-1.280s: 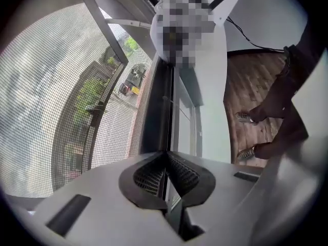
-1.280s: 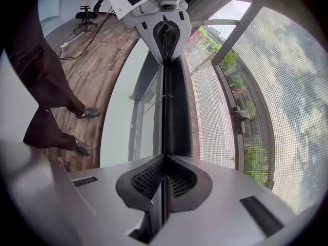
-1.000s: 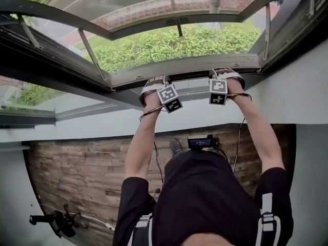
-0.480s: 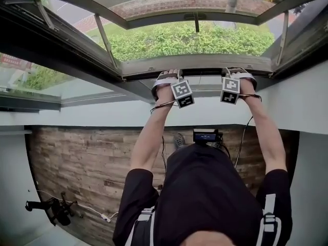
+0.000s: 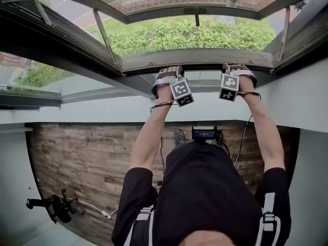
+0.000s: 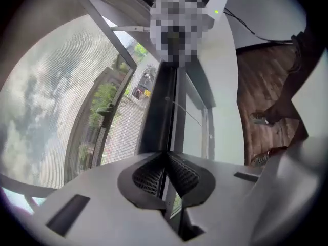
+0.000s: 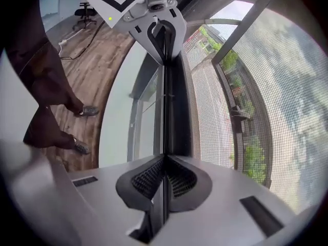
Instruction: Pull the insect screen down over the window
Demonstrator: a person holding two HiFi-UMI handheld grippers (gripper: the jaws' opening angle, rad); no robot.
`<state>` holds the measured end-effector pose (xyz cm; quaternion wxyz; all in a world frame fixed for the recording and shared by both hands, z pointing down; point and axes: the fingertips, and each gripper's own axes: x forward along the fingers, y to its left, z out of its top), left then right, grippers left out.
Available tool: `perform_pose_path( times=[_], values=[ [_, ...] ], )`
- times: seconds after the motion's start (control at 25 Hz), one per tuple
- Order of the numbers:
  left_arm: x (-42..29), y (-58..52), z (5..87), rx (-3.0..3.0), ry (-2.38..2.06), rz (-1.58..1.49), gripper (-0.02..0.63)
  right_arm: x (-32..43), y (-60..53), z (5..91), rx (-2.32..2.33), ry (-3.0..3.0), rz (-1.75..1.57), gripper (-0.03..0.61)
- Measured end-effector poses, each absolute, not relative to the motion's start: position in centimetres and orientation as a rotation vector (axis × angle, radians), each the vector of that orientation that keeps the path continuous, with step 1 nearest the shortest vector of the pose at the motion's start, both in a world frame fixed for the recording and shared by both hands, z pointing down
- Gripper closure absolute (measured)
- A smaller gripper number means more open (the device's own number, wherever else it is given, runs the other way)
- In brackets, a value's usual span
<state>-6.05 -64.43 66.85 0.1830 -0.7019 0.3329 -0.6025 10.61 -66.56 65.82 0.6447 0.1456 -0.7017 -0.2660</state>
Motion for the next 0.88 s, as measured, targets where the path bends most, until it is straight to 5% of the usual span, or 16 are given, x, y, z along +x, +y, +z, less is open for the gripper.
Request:
perform_pose_path(
  times=[0.88],
  values=[
    [-7.2, -64.3, 66.4, -1.951, 0.967, -1.678, 0.588, 9.5, -67.2, 65.9, 0.387, -1.581, -0.706, 0.558]
  ],
)
